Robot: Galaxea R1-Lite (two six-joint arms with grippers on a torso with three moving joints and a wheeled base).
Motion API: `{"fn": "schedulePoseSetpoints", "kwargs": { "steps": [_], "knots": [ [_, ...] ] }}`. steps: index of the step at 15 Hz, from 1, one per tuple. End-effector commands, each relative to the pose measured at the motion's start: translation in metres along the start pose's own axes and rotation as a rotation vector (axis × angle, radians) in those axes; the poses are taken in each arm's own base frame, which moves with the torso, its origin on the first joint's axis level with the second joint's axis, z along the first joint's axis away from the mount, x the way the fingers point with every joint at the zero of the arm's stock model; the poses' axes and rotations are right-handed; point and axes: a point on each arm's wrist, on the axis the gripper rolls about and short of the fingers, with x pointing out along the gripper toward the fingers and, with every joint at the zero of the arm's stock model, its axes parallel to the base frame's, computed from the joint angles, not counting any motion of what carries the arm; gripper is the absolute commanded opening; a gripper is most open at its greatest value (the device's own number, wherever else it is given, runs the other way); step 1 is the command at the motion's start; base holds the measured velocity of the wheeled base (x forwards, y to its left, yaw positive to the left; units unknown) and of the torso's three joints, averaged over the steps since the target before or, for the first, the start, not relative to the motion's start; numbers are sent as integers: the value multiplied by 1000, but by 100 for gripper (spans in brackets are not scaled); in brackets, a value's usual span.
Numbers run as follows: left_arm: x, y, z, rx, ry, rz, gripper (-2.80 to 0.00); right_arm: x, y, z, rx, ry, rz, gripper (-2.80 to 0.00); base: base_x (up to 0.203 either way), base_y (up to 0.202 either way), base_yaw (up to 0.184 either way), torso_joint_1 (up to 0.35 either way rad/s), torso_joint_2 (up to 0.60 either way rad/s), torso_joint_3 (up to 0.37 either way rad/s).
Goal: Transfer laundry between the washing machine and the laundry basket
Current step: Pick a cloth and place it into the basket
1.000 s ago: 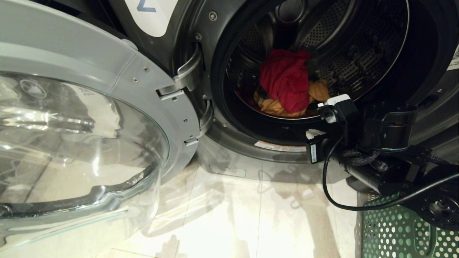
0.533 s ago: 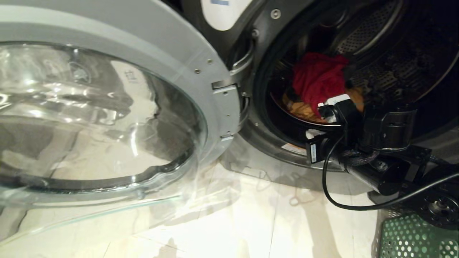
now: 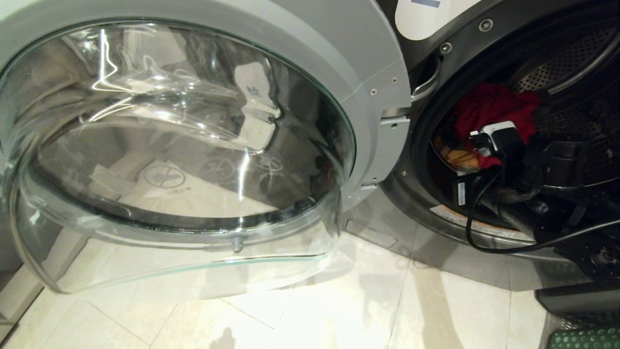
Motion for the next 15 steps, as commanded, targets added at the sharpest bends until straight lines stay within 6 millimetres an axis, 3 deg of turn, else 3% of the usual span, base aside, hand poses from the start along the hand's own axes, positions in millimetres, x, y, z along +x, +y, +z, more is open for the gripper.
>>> {"fn": "schedulePoseSetpoints", "kwargs": {
  "steps": [1, 5, 7, 15],
  "knots": [
    [0, 0, -2, 1, 6, 1, -280, 1, -20, 5, 7, -17, -68, -280, 0, 0, 0, 0, 0, 0],
    [0, 0, -2, 1, 4, 0, -280, 26, -26, -4, -1, 14, -111, -280, 0, 0, 0, 0, 0, 0],
    [0, 0, -1, 1, 3, 0, -280, 38, -30, 1, 6, -4, -121, -280, 0, 0, 0, 0, 0, 0],
    [0, 0, -2, 1, 4, 0, -280, 42, -33, 1, 7, -17, -70, -280, 0, 0, 0, 0, 0, 0]
  ]
}}
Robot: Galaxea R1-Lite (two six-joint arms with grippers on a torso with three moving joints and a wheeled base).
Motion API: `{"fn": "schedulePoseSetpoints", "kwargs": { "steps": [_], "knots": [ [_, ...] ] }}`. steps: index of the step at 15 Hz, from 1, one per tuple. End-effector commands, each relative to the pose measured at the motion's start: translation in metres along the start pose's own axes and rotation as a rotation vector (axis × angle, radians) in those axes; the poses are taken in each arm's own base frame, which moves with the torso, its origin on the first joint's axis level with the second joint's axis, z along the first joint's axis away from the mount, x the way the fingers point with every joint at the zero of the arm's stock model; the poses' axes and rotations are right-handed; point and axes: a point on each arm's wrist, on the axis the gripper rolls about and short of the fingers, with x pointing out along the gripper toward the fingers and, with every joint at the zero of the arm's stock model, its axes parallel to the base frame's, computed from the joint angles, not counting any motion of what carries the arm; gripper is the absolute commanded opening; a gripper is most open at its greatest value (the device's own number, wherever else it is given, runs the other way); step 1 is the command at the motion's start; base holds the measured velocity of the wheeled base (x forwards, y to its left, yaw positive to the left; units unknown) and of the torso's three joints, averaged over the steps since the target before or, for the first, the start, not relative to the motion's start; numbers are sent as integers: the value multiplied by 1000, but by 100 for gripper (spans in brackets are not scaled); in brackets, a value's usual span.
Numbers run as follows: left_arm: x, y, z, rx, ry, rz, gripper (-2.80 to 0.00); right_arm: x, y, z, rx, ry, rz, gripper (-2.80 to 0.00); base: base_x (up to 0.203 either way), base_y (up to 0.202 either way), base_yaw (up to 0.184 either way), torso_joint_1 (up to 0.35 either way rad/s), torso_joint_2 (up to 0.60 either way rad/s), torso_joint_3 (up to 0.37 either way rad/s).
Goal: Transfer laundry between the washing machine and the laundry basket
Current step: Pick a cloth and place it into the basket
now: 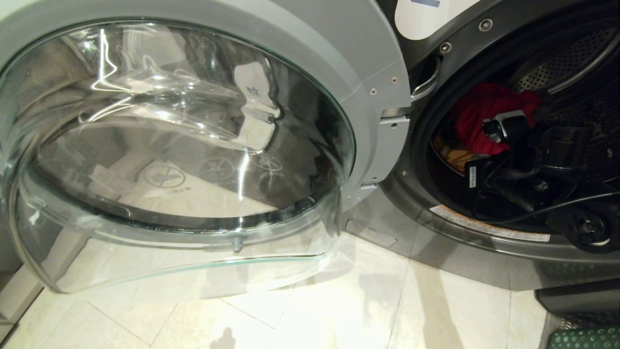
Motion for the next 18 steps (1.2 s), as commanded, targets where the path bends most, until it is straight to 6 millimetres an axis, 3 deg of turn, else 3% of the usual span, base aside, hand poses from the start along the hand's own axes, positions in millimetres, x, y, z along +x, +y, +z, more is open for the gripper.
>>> {"fn": "schedulePoseSetpoints", "kwargs": {
  "steps": [1, 11, 14, 18],
  "knots": [
    [0, 0, -2, 0, 5, 1, -280, 1, 0, 0, -1, -2, -1, -280, 0, 0, 0, 0, 0, 0],
    [0, 0, -2, 0, 5, 0, -280, 9, -11, -7, -2, 16, -43, -280, 52, 0, 0, 1, 1, 1],
    [0, 0, -2, 0, 5, 0, -280, 34, -18, -11, 5, -18, -101, -280, 0, 0, 0, 0, 0, 0],
    [0, 0, -2, 0, 5, 0, -280, 72, -42, -33, -17, -49, -229, -280, 0, 0, 0, 0, 0, 0]
  ]
}}
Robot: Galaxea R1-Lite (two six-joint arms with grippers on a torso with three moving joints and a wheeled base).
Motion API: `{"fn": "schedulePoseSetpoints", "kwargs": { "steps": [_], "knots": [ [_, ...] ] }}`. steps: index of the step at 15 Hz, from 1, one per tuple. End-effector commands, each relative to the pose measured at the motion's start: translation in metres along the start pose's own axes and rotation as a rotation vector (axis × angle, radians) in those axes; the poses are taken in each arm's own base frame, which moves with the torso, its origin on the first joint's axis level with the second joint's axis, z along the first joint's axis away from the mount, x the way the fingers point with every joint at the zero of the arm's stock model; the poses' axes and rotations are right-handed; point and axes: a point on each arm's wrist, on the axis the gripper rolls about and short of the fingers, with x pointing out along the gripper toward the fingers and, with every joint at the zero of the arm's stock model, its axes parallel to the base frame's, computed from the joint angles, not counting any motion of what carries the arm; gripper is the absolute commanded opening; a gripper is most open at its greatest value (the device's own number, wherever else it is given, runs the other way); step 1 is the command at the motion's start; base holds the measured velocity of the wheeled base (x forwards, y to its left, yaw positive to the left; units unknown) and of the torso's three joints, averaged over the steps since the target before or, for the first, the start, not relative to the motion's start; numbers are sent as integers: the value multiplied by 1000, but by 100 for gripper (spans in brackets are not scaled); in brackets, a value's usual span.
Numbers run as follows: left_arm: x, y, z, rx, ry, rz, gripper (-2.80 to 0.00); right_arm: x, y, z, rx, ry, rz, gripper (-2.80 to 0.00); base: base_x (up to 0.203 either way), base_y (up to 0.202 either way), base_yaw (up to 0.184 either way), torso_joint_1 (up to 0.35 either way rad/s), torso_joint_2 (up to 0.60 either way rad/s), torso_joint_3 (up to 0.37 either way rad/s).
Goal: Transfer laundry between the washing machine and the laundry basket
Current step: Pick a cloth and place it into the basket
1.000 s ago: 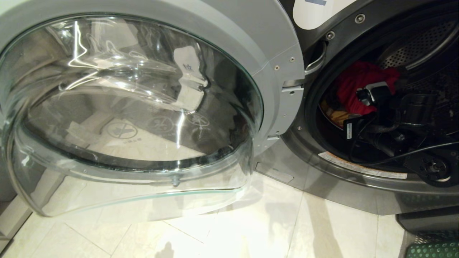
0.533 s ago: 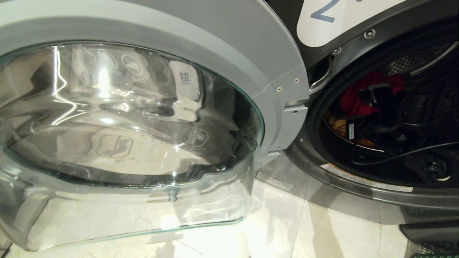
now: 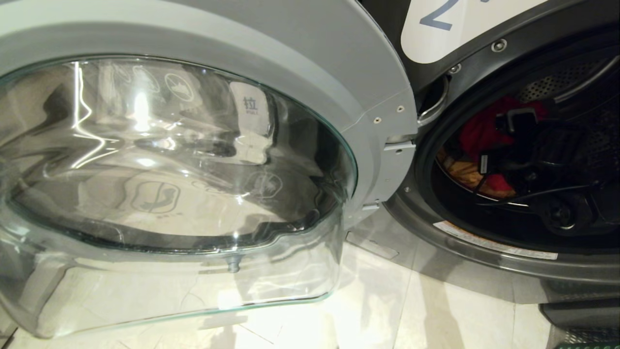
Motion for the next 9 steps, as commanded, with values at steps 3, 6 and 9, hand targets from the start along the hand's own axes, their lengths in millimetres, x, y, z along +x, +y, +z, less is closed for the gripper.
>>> {"fn": "schedulePoseSetpoints", "kwargs": {
  "steps": [3, 6, 9],
  "knots": [
    [0, 0, -2, 0, 5, 0, -280, 16, 1, -16, -7, 19, -22, 0, 0, 0, 0, 0, 0, 0],
    [0, 0, -2, 0, 5, 1, -280, 12, -6, 8, 13, -41, -64, 0, 0, 0, 0, 0, 0, 0],
    [0, 0, -2, 0, 5, 0, -280, 8, -6, 21, 29, -78, -68, 0, 0, 0, 0, 0, 0, 0]
  ]
}}
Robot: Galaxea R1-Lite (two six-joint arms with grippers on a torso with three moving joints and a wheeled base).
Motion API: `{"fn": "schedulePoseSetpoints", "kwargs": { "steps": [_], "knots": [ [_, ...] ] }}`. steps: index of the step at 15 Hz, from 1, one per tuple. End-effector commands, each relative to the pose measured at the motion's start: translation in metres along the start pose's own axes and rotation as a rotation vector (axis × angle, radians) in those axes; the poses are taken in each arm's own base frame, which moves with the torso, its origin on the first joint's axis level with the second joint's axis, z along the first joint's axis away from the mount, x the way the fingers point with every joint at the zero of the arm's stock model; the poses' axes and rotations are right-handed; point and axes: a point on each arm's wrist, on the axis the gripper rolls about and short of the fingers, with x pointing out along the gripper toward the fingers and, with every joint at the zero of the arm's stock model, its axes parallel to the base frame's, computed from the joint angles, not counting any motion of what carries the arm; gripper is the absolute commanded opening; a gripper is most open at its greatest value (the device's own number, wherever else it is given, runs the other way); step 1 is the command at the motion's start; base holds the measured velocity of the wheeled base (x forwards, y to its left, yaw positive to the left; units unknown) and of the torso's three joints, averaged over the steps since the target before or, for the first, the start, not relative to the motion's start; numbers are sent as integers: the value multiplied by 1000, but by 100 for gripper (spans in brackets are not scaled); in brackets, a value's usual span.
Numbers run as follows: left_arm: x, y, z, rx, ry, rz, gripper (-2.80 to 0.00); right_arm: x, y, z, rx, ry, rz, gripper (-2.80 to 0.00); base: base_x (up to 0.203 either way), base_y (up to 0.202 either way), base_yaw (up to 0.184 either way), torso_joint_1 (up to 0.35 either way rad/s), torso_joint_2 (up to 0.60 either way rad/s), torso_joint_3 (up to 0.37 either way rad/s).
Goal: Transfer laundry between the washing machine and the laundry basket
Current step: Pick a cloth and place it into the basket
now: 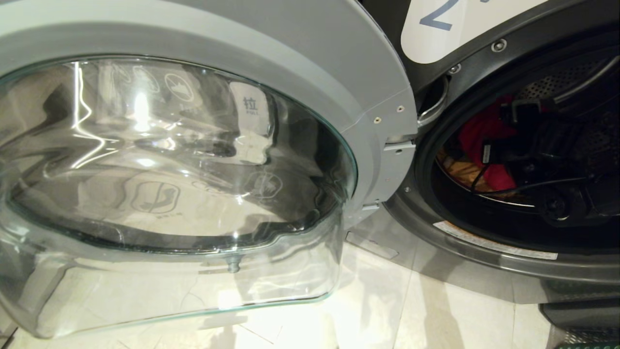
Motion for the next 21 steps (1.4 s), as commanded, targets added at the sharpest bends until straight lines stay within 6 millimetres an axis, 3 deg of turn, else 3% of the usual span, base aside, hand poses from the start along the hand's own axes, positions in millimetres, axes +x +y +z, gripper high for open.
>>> {"fn": "schedulePoseSetpoints", "kwargs": {
  "steps": [1, 7, 12, 16, 21],
  "knots": [
    [0, 0, -2, 0, 5, 0, -280, -5, 0, 10, 12, -30, 1, 0, 0, 0, 0, 0, 0, 0],
    [0, 0, -2, 0, 7, 0, -280, -12, 0, -1, -11, -13, -98, 0, 0, 0, 0, 0, 0, 0],
    [0, 0, -2, 0, 7, 0, -280, -1, -21, -12, -21, -3, -181, 0, 0, 0, 0, 0, 0, 0],
    [0, 0, -2, 0, 7, 0, -280, 22, -19, -48, -30, 44, -197, 0, 0, 0, 0, 0, 0, 0],
    [0, 0, -2, 1, 8, 0, -280, 73, -8, -96, -7, -17, -199, 0, 0, 0, 0, 0, 0, 0]
  ]
}}
